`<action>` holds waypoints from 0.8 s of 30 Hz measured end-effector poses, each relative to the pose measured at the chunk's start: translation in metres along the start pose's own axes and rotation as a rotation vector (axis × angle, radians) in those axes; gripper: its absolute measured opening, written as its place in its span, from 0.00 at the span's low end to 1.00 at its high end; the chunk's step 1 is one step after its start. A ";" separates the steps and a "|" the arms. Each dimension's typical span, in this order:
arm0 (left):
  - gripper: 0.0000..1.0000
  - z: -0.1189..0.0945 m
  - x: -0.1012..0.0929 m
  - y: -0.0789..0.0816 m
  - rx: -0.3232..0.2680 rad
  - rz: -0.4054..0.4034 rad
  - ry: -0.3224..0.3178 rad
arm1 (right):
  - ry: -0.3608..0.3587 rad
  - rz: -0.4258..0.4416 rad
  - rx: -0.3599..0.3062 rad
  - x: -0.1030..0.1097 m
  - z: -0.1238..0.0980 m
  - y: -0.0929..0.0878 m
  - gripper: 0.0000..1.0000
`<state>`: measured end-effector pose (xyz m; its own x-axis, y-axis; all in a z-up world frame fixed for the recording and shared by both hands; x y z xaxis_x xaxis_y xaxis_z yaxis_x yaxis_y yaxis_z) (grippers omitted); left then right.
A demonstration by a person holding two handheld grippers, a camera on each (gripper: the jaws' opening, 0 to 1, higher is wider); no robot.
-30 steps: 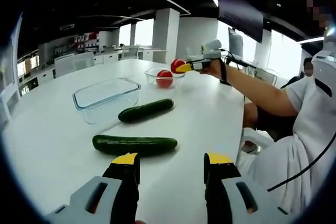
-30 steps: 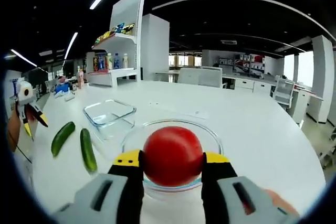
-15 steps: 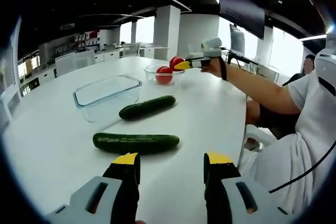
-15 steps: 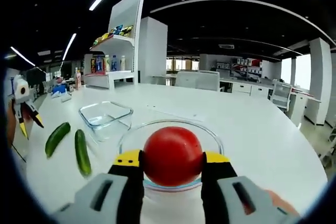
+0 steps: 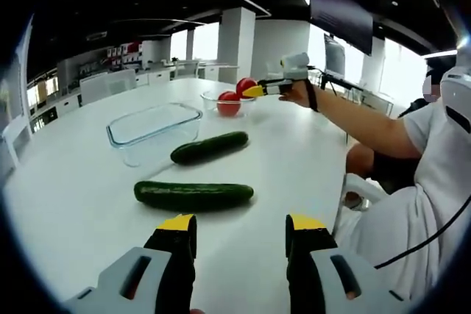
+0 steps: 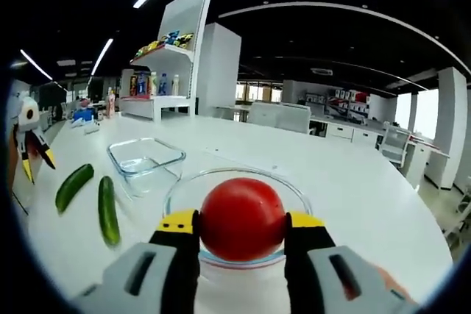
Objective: Sort the scattered tomatoes and cucumbers on the table and place them into their respective storage containers
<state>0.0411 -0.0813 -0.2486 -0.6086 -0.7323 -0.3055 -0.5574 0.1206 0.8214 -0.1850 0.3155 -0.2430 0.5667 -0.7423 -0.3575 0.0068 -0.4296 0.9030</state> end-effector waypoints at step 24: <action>0.55 -0.002 0.006 -0.001 -0.011 -0.010 0.019 | -0.031 0.014 -0.228 -0.013 -0.025 0.034 0.74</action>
Point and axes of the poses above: the point that each gripper's makers call its tool centre point, and the gripper's own axes: z roughly forward along the fingers, x roughly to its left, y roughly out of its top, the point moved 9 cm from there along -z, roughly backward along the fingers, and after that the axes turned 15 degrees about -z, right-handed, at the moved point
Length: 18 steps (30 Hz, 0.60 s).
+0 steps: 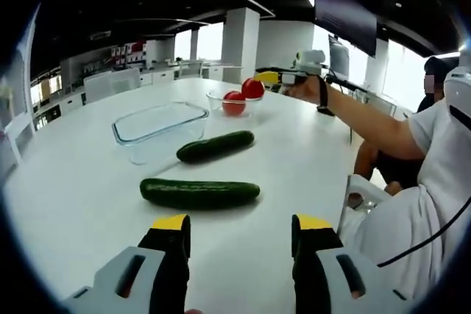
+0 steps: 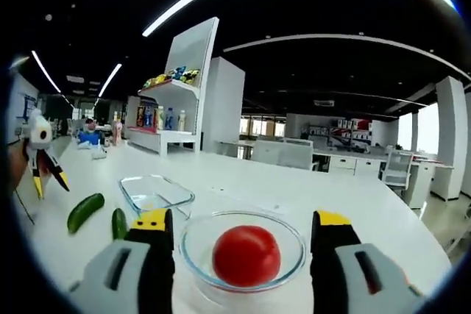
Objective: Sort the scattered tomatoes and cucumbers on the table and place them into their respective storage containers
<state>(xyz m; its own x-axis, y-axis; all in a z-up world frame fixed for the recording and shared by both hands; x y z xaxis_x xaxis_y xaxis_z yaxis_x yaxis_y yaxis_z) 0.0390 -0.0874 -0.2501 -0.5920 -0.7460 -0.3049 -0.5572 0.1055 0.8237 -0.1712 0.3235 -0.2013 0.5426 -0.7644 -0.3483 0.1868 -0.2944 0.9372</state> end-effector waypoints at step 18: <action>0.66 0.008 0.001 -0.001 0.016 0.199 -0.065 | 0.112 -0.036 -0.063 0.026 -0.033 0.015 0.72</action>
Point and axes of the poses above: the point that each gripper's makers call its tool centre point, and the gripper's own axes: z roughly forward along the fingers, x roughly to its left, y roughly out of its top, the point moved 9 cm from there along -z, roughly backward along the fingers, and after that the axes turned 15 degrees about -z, right-handed, at the moved point
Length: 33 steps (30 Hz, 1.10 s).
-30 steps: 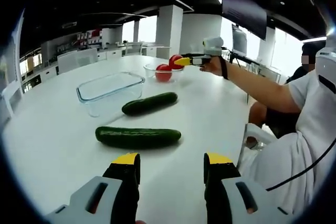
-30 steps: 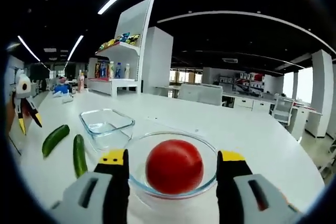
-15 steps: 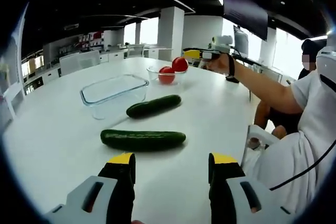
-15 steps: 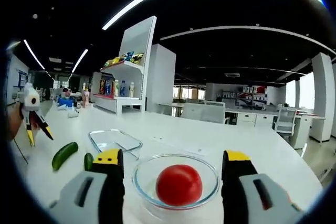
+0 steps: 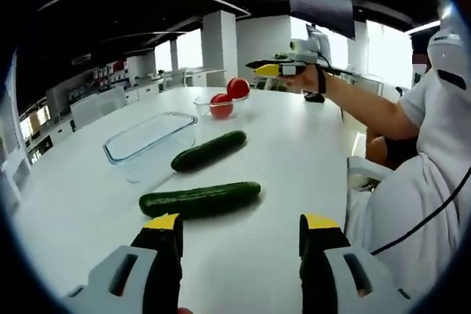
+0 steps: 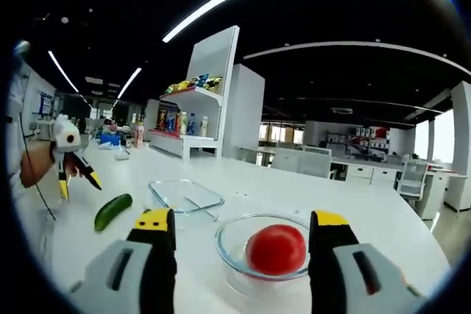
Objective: Sort the scattered tomatoes and cucumbers on the table and place them into their respective storage containers
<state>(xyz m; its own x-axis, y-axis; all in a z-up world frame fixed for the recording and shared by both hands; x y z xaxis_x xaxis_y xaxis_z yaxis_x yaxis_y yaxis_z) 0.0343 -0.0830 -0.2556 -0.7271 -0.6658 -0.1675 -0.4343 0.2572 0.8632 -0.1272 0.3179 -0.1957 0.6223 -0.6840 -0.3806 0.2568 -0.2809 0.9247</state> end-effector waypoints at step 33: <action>0.73 0.004 0.017 0.022 0.106 0.216 0.016 | 0.223 -0.048 0.119 0.059 -0.030 -0.020 0.71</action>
Point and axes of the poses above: the point that each gripper's makers call its tool centre point, and the gripper's own axes: z roughly forward along the fingers, x roughly to its left, y roughly out of its top, the point moved 9 cm from there along -z, roughly backward along the fingers, and after that the axes turned 15 degrees about -z, right-handed, at the moved point
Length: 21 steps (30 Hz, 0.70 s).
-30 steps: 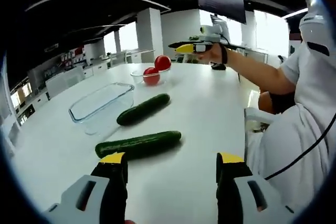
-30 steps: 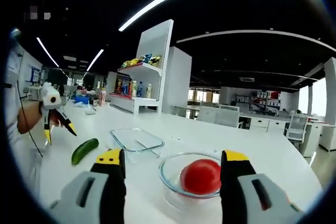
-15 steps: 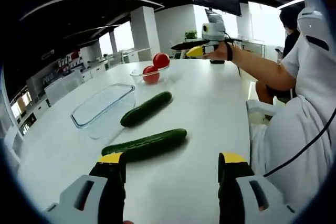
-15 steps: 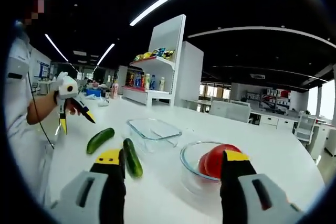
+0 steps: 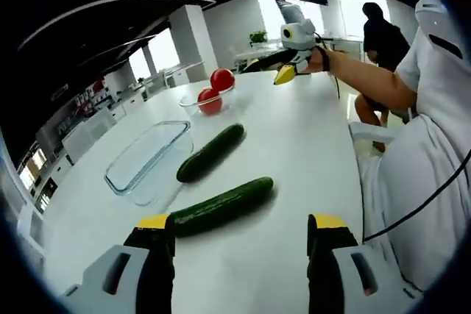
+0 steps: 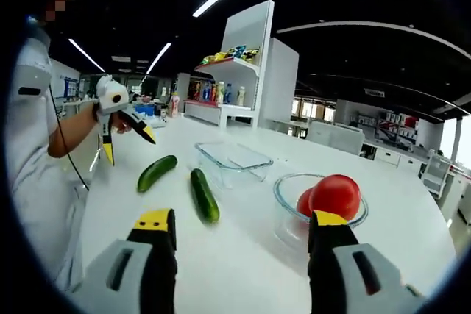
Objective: Sort the scattered tomatoes and cucumbers on the table and place them into their respective storage containers
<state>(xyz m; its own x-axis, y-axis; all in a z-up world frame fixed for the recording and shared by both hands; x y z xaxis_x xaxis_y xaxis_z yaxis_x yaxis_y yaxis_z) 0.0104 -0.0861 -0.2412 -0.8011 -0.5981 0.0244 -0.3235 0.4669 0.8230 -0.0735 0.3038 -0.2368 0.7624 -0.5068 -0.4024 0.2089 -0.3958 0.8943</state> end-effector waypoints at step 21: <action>0.63 0.015 0.015 0.018 0.172 0.353 -0.173 | 0.050 0.008 -0.015 0.024 -0.002 -0.009 0.70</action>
<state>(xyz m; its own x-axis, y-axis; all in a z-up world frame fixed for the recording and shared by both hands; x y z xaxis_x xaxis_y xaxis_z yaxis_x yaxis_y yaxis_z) -0.0151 -0.0768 -0.2350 -0.9456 -0.2711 0.1800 -0.0822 0.7340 0.6741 -0.0557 0.2961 -0.2540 0.7934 -0.4711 -0.3854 0.2116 -0.3802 0.9004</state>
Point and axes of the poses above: the point that each gripper's makers call its tool centre point, and the gripper's own axes: z roughly forward along the fingers, x roughly to its left, y roughly out of its top, the point moved 9 cm from there along -z, roughly backward along the fingers, and after that the axes turned 15 degrees about -z, right-handed, at the moved point
